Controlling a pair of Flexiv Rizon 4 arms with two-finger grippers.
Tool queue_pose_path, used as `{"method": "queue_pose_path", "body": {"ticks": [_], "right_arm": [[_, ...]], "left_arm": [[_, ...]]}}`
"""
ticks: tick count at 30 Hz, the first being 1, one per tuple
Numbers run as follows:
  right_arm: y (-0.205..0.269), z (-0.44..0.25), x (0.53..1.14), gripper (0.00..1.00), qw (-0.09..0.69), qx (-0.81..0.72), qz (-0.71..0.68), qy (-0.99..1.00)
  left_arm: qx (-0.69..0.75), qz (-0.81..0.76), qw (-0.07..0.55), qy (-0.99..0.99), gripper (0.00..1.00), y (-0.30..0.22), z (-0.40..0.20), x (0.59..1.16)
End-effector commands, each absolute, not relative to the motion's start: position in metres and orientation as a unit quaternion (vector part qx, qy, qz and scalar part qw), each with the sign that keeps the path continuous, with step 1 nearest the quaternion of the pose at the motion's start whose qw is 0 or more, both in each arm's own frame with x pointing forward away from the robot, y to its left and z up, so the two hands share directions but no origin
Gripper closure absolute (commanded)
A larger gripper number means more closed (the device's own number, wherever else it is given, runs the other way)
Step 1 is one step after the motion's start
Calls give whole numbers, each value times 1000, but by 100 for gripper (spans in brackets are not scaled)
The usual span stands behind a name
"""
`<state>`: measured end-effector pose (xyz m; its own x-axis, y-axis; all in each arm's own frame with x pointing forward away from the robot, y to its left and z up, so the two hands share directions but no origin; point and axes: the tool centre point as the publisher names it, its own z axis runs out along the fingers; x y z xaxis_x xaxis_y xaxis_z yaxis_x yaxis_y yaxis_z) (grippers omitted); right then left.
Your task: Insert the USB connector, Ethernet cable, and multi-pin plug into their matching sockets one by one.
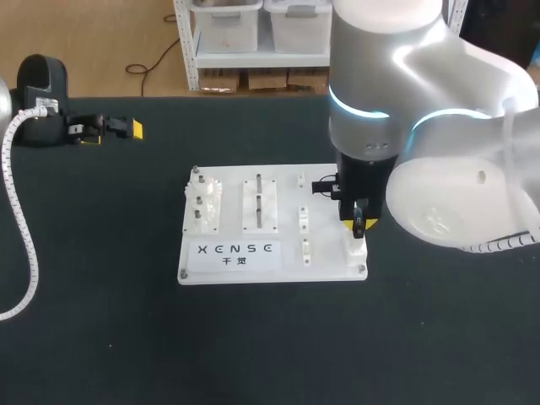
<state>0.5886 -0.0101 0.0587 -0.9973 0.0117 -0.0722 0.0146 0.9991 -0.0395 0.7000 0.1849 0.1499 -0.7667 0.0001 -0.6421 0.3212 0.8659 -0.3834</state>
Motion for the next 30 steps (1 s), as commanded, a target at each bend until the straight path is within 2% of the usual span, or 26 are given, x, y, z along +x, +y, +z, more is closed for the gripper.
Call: {"method": "queue_pose_path", "body": {"ticks": [1,13,23,24,25,27,30], "right_arm": [[-11,49,589,100,32,9,-18,999],[-8,35,597,100,-16,14,-19,1000],[-2,38,596,100,-13,11,-25,1000],[-2,40,596,78,-11,11,-26,1000],[-3,43,597,61,-6,11,-28,1000],[-4,49,597,0,2,13,-30,999],[-7,59,596,0,11,14,-34,999]], "left_arm": [[88,-243,330,908,0,185,150,700],[88,-243,330,908,0,185,150,700],[88,-243,330,908,0,185,150,700],[88,-243,330,908,0,185,150,700],[88,-243,330,908,0,185,150,700],[88,-243,330,908,0,185,150,700],[88,-243,330,908,0,185,150,700]]}}
